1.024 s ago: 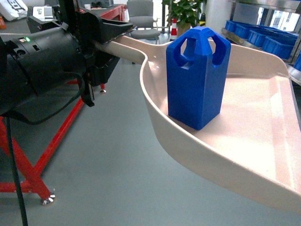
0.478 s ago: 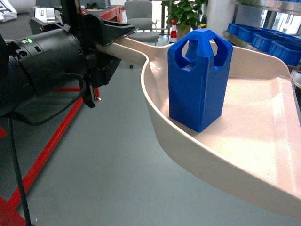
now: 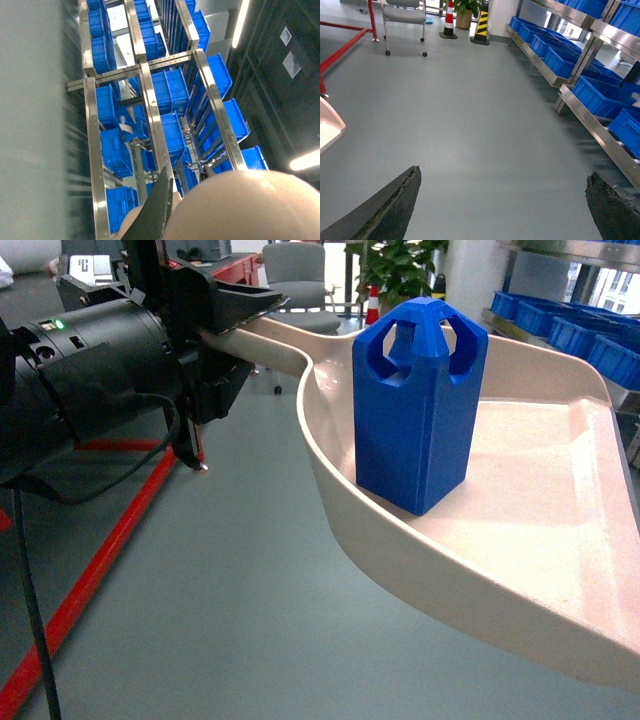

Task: Place part in tray to right shelf

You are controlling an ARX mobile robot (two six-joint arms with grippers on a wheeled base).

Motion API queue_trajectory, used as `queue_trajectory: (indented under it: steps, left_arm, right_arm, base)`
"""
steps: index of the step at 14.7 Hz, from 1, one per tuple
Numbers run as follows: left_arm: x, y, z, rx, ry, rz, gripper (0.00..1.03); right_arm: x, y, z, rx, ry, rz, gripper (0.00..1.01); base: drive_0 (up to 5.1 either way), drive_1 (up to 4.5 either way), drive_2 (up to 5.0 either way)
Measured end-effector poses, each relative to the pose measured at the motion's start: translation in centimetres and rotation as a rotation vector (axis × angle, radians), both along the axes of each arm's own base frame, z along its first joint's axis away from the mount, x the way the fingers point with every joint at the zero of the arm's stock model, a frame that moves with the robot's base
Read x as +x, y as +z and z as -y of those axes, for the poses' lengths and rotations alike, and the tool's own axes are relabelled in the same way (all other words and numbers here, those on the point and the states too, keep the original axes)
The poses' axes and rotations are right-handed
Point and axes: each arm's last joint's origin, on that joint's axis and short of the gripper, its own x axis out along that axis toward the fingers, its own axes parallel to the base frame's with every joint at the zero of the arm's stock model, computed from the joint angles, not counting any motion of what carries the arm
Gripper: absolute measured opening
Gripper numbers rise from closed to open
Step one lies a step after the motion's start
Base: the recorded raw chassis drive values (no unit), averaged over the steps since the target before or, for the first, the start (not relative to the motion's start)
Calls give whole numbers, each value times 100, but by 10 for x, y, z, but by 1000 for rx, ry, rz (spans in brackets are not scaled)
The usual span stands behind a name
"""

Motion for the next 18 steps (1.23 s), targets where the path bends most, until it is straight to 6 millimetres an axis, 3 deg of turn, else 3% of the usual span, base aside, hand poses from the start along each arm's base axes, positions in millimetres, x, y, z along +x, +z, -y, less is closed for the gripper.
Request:
queue_trajectory:
  steps: [18]
  left_arm:
    - [0,0,0,0,0,1,13]
  right_arm:
    - [0,0,0,0,0,-3,98]
  base:
    - [-3,430,-436]
